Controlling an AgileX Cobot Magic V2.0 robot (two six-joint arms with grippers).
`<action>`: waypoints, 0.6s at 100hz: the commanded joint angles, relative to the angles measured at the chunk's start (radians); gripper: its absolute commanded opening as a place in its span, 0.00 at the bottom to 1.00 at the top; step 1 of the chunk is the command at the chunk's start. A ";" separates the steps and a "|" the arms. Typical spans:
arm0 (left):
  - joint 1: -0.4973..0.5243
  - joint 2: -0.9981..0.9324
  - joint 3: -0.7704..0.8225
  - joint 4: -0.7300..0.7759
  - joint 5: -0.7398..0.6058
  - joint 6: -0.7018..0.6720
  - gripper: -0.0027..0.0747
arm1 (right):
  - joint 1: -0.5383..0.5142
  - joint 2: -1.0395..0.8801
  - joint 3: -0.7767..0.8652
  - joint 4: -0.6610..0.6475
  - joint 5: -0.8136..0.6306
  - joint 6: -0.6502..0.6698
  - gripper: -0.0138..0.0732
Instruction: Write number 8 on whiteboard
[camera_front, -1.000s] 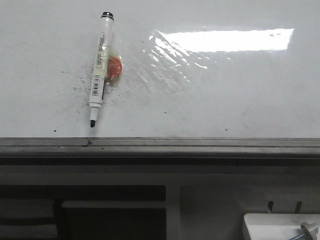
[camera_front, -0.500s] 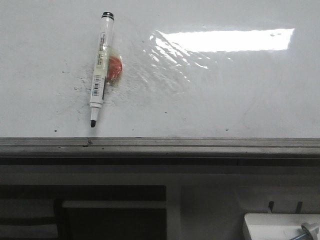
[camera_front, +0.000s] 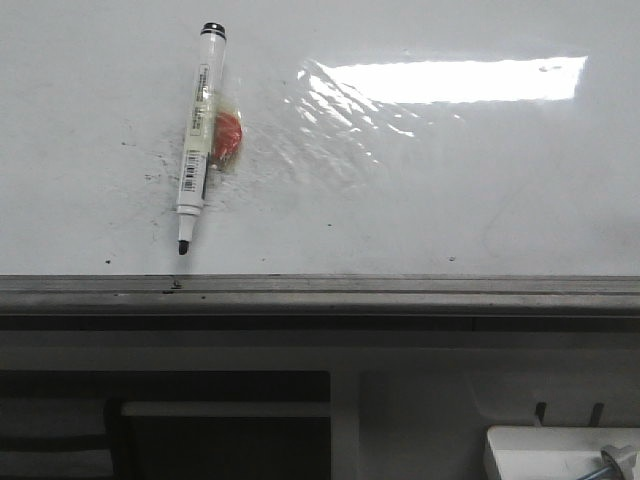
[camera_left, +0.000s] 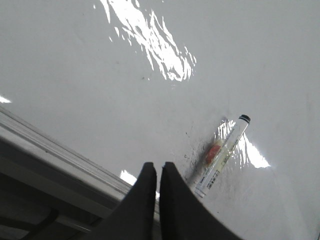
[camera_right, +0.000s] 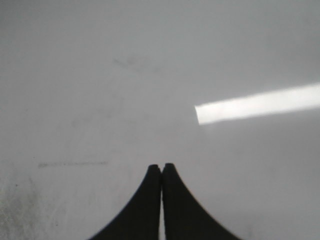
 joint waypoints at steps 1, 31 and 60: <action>0.003 -0.006 0.003 -0.013 -0.059 0.006 0.01 | 0.000 -0.018 -0.031 0.131 0.040 0.019 0.09; 0.003 0.193 -0.244 0.329 0.113 0.049 0.01 | 0.000 0.097 -0.306 0.049 0.518 0.019 0.10; 0.001 0.583 -0.494 0.444 0.323 0.182 0.32 | 0.000 0.300 -0.557 -0.004 0.744 -0.022 0.53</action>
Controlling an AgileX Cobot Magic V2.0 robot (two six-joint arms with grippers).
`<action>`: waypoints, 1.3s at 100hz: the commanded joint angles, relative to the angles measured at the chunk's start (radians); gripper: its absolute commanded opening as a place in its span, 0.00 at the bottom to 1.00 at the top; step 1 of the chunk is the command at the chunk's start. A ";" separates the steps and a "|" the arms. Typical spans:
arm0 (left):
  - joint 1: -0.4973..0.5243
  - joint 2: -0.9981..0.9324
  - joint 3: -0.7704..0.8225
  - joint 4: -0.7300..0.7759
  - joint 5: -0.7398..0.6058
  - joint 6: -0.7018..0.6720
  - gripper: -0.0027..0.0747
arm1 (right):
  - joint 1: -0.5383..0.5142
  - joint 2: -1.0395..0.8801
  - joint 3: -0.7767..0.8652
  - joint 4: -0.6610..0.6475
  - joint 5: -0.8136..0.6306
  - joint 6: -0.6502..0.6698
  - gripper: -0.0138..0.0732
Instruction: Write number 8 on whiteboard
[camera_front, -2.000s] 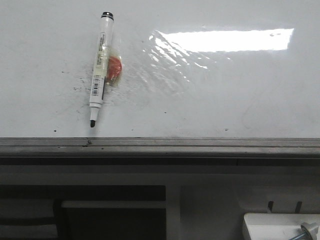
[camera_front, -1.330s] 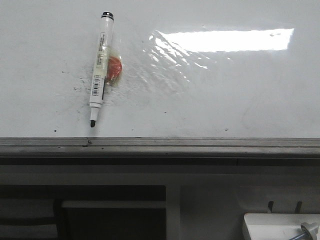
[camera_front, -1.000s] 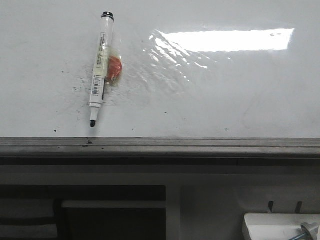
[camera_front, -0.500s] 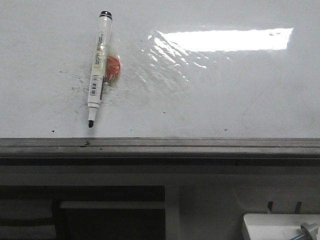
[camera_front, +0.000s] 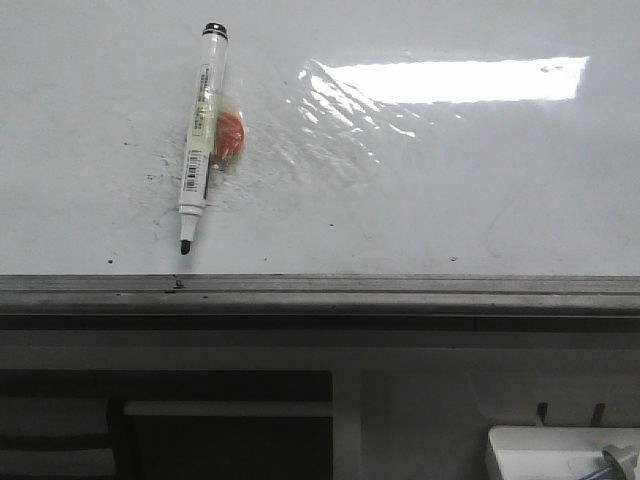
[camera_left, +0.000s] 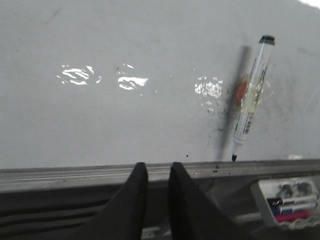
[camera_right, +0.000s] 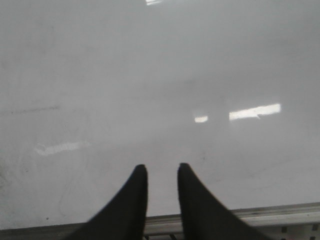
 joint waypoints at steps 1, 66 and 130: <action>-0.001 0.119 -0.095 -0.037 0.012 0.106 0.33 | 0.000 0.070 -0.086 -0.021 0.003 -0.021 0.54; -0.481 0.591 -0.182 -0.418 -0.445 0.378 0.49 | 0.077 0.169 -0.132 -0.032 -0.011 -0.029 0.72; -0.486 0.814 -0.263 -0.469 -0.510 0.378 0.26 | 0.077 0.172 -0.132 -0.032 -0.042 -0.029 0.72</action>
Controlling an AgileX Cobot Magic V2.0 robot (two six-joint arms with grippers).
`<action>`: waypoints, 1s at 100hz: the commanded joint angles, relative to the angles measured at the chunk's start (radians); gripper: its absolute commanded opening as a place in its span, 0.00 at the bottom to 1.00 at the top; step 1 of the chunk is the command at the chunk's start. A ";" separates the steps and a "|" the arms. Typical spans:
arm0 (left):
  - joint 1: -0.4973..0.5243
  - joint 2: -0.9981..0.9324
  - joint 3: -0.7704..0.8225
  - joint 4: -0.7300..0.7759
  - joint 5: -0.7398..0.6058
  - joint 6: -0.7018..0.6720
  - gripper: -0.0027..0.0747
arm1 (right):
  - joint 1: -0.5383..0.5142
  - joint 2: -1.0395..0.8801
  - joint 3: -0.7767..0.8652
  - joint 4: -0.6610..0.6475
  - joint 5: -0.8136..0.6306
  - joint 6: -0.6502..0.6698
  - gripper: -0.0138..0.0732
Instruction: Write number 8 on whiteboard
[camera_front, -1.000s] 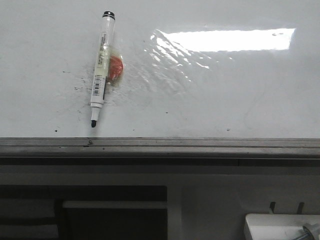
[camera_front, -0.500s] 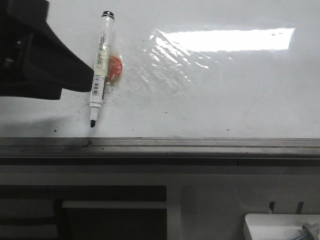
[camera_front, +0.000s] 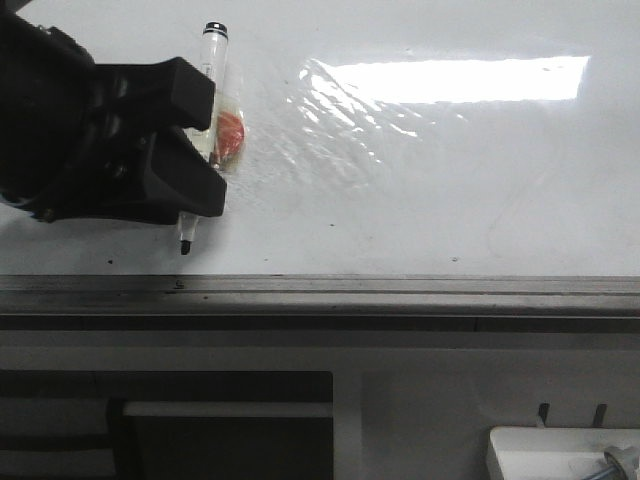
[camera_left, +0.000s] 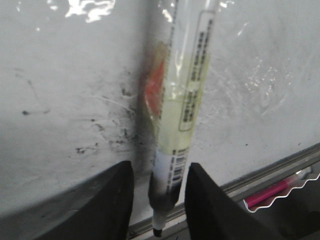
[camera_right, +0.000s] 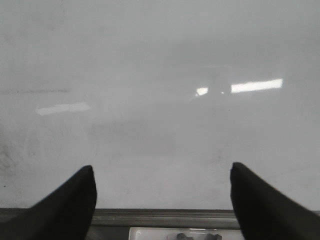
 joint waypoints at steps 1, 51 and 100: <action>-0.010 -0.016 -0.033 -0.008 -0.046 0.003 0.24 | 0.001 0.016 -0.036 -0.019 -0.084 -0.009 0.72; -0.017 -0.119 -0.050 0.110 0.244 0.141 0.01 | 0.093 0.044 -0.049 0.279 -0.121 -0.393 0.72; -0.142 -0.301 -0.050 0.106 0.478 0.850 0.01 | 0.492 0.355 -0.055 1.049 -0.117 -1.309 0.72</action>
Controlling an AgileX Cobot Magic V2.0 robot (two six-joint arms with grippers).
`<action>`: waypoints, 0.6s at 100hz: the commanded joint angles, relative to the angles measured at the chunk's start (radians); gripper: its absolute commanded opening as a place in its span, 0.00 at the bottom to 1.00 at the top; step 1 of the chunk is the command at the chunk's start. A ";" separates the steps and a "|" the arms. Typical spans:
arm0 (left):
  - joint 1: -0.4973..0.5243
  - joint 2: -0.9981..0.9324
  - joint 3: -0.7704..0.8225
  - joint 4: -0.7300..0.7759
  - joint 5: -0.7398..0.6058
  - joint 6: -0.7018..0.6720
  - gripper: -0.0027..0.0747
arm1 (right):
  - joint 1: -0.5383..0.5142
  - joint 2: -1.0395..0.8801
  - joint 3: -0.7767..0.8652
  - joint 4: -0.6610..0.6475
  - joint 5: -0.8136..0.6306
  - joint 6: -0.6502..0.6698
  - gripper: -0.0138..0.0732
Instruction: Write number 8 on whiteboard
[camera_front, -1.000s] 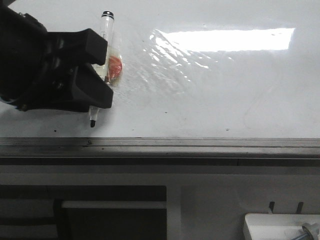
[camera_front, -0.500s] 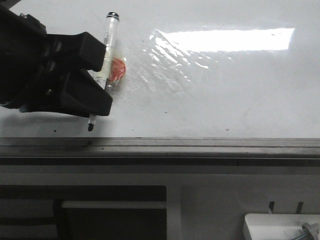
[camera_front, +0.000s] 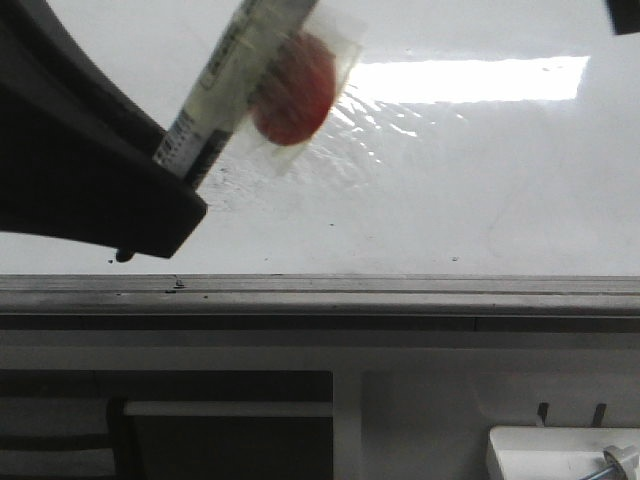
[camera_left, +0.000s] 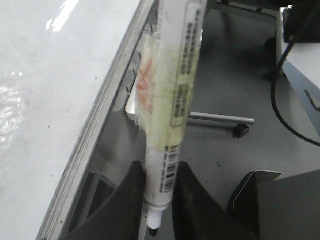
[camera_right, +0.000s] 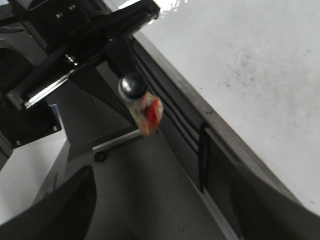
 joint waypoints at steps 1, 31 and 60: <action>-0.036 -0.016 -0.034 -0.027 -0.015 0.084 0.01 | 0.040 0.059 -0.041 0.096 -0.061 -0.084 0.72; -0.064 -0.016 -0.034 -0.031 -0.088 0.114 0.01 | 0.093 0.250 -0.159 0.165 -0.024 -0.116 0.72; -0.064 -0.016 -0.034 -0.031 -0.089 0.114 0.01 | 0.093 0.362 -0.173 0.306 -0.001 -0.165 0.66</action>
